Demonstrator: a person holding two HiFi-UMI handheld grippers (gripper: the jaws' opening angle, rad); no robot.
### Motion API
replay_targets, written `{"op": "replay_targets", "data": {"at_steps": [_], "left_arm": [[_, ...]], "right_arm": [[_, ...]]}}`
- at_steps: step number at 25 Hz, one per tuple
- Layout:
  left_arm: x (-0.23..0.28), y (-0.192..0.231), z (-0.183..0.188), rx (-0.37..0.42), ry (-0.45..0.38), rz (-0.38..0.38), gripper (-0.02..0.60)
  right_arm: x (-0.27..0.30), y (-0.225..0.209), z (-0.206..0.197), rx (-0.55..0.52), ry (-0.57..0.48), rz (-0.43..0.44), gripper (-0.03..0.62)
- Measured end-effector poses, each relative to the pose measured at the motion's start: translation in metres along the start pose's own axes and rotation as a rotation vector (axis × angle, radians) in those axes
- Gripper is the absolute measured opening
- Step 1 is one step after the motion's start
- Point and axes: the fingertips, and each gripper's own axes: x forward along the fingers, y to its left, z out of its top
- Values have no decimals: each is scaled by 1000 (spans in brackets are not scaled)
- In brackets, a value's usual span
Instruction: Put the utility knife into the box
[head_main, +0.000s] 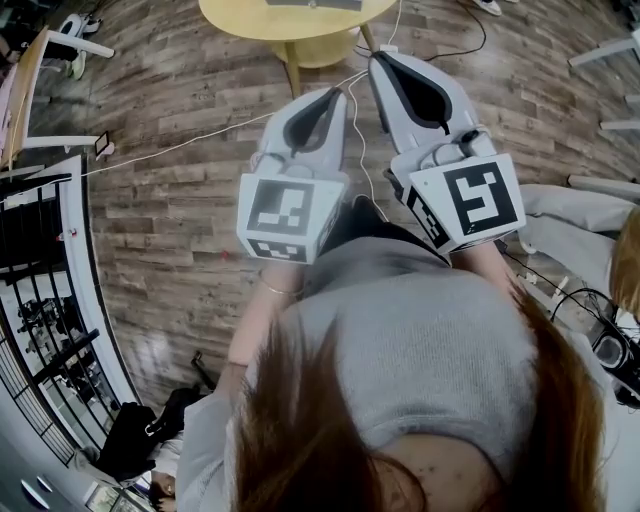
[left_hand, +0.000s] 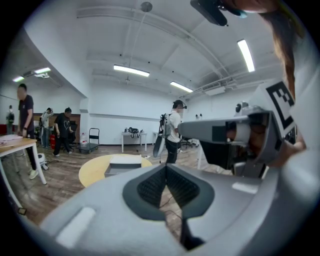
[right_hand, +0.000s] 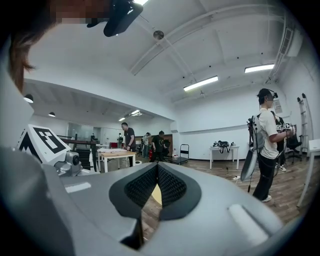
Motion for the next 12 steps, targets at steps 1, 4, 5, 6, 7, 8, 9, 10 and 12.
{"op": "replay_targets", "data": {"at_steps": [1,4,5,6,7,8,9,10,12], "left_arm": [[0,0,0,0,1,0,-5],[0,1,2,4,-1,0,-5],[0,0,2,5,-3,0,-5],[-1,0,2,6,-5,-1,-5],[-2,-1,3,6,-6,-1,-5],[-3,-1,3,7,-8,-1,-5],[-4,-2,3,7,-8,-2,-5],[-5,-1,3,9,-9,-3,-5],[-6,-1,3,11,-11,-4,-5]], "right_arm": [[0,0,0,-2,1,0,3],[2,0,0,-3,1,0,3],[1,0,1,-3,0,0,3],[0,1,1,-5,-1,0,3],[0,1,1,-6,-1,-1,3],[-1,2,2,-7,-1,-1,3],[-1,3,2,-8,-1,0,3],[-1,5,2,-9,-1,1,3],[-1,7,2,-10,-3,3,3]]}}
